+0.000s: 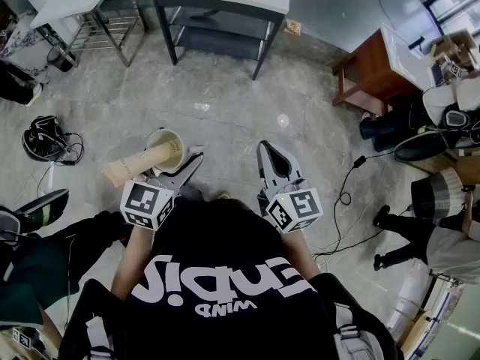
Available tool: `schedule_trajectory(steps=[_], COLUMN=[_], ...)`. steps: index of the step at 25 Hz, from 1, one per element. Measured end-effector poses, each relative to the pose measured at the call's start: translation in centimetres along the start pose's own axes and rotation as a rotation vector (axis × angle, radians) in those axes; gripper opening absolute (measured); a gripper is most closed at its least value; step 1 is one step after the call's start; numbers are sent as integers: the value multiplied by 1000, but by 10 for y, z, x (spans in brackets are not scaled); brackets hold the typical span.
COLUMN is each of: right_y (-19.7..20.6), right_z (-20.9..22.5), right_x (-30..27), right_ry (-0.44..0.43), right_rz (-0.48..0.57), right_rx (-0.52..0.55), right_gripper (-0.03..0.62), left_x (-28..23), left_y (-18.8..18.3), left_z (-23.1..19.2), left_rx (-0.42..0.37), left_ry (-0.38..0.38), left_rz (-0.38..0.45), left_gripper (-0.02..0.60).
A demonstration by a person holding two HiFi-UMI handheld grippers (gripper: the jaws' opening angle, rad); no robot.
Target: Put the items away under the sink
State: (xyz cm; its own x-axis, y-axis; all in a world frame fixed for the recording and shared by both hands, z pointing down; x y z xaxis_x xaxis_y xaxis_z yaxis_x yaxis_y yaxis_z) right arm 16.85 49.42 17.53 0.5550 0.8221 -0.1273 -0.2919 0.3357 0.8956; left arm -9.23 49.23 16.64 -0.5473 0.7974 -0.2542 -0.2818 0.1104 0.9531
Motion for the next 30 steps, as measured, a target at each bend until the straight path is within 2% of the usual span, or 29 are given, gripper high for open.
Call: schedule_trajectory(steps=[18, 30], right_y=[-4, -17], right_z=[1, 12], right_x=[-4, -22], right_ry=[-16, -6], right_rz=[33, 34], right_rx=[30, 37], right_gripper=[18, 18], left_x=[-13, -39], left_y=[-8, -19], left_z=[4, -15], left_rx=[19, 29], left_ry=[-39, -62], left_rz=[52, 71], left_gripper=[465, 465])
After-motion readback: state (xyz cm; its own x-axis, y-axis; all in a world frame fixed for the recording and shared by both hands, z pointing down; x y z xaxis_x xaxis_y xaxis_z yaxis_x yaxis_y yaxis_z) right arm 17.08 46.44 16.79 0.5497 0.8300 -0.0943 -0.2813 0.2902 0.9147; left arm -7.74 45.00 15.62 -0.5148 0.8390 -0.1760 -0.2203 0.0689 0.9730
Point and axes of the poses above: the fingertips, and each gripper's own axes: x backward along the fingers, z to its right, y out of its underside, the point moved 8 cm from there along x, backward along the fingers, and after that the axes turned 12 degrees about -x, right-handed, at the moved point
